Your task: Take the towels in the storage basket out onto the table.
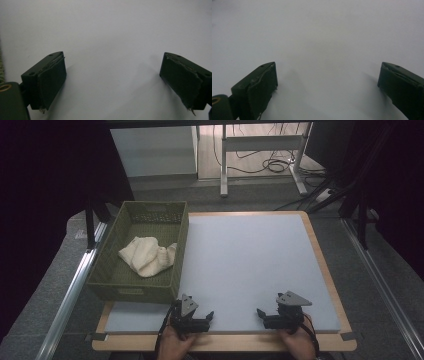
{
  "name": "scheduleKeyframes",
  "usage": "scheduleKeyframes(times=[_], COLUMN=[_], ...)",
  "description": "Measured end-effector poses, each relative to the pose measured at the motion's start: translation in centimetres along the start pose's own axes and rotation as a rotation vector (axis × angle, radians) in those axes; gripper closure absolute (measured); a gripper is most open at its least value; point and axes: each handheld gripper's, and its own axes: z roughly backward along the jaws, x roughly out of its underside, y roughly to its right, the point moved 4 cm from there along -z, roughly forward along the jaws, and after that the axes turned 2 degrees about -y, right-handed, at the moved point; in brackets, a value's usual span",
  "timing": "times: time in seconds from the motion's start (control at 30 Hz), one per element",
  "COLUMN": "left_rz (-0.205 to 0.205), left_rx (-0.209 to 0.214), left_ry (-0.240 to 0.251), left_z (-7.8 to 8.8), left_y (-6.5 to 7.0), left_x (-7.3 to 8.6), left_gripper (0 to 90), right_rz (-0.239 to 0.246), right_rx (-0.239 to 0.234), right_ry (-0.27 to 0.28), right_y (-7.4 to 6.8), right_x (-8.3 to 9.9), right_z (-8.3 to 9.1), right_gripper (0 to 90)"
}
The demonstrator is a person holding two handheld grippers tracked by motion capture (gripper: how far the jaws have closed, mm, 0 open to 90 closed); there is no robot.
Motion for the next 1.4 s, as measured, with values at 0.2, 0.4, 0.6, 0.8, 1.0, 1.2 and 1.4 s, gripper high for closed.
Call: scheduleKeyframes(times=[0.2,0.4,0.6,0.8,1.0,1.2,1.4], left_rz=[-0.002,0.0,0.023,-0.025,-0.074,-0.132,-0.182], left_rx=[0.014,0.017,0.07,0.128,0.176,0.193,0.182], left_ry=[-0.005,-0.015,-0.054,-0.09,-0.15,-0.158,-0.142], left_z=[-0.1,-0.1,0.5,1.3,1.6,1.9,2.7], left_y=[0.1,0.1,-0.4,-0.4,-0.5,-0.3,-0.5], left_x=[-0.1,-0.2,-0.5,-1.4,-2.7,-4.0,-6.5], left_gripper=[4.2,2.9,1.8,0.3,1.1,1.2,1.0], right_rz=[0.0,0.0,0.0,-0.001,0.001,0.001,0.0], right_rx=[0.0,0.0,0.0,0.0,-0.001,-0.001,-0.001], right_ry=[0.0,0.0,0.0,0.0,0.0,0.0,0.0], right_y=[0.0,0.0,0.0,0.0,0.0,0.0,0.0], right_x=[0.0,0.0,0.0,0.0,0.0,0.0,0.0], right_z=[0.0,0.0,0.0,0.0,0.0,0.0,0.0], right_gripper=[2.5,2.5,2.5,2.5,2.5,2.5,2.5])
